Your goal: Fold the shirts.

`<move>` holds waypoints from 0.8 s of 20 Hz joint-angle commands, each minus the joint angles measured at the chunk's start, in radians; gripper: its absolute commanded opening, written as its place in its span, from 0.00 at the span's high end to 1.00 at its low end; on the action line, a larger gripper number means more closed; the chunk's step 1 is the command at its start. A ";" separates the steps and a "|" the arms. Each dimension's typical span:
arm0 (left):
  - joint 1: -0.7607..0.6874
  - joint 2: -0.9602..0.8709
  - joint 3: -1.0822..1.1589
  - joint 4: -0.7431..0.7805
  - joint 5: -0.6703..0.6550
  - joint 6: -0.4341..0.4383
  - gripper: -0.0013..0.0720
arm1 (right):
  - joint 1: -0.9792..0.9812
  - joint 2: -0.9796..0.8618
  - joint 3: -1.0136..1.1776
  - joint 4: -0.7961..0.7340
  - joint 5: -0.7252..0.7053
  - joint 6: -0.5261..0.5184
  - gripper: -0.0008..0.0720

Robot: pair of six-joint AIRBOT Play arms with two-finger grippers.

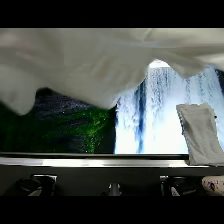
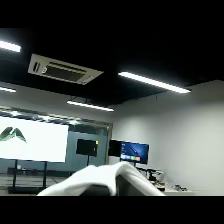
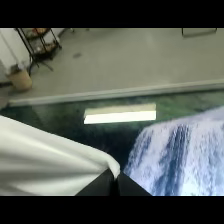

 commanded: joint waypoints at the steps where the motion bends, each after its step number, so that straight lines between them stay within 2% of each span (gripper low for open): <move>1: 0.009 -0.147 0.014 0.064 0.120 0.002 0.95 | -0.001 -0.114 -0.005 0.096 0.219 0.034 0.96; 3: 0.031 -0.306 0.014 0.066 0.114 0.001 0.95 | -0.001 -0.217 -0.056 0.182 0.185 0.034 0.96; 5: 0.049 -0.480 0.014 0.065 0.079 0.000 0.95 | -0.001 -0.324 -0.114 0.200 0.076 0.032 0.96; 6: 0.053 -0.558 0.014 0.061 0.004 0.000 0.95 | -0.001 -0.380 -0.134 0.188 0.033 0.034 0.96; 9: 0.047 -0.777 0.014 0.048 -0.399 -0.001 0.95 | -0.001 -0.590 -0.146 0.180 0.029 0.053 0.96; 10: 0.040 -0.837 0.014 0.035 -0.517 -0.014 0.95 | -0.001 -0.657 -0.146 0.183 0.035 0.053 0.96; 11: 0.032 -0.896 0.014 0.023 -0.621 -0.065 0.94 | -0.001 -0.711 -0.146 0.183 0.039 0.052 0.96; 12: 0.024 -0.946 0.014 0.006 -0.708 -0.139 0.85 | -0.001 -0.756 -0.146 0.181 0.044 0.052 0.96; 13: 0.019 -0.979 0.014 -0.024 -0.779 -0.176 0.49 | -0.001 -0.789 -0.146 0.168 0.055 0.052 0.96; 14: 0.019 -1.000 0.014 -0.057 -0.846 -0.172 0.02 | -0.001 -0.806 -0.146 0.154 0.066 0.046 0.96; 16: 0.031 -0.999 0.013 -0.074 -0.996 -0.121 0.02 | -0.001 -0.809 -0.145 0.095 0.067 0.013 0.96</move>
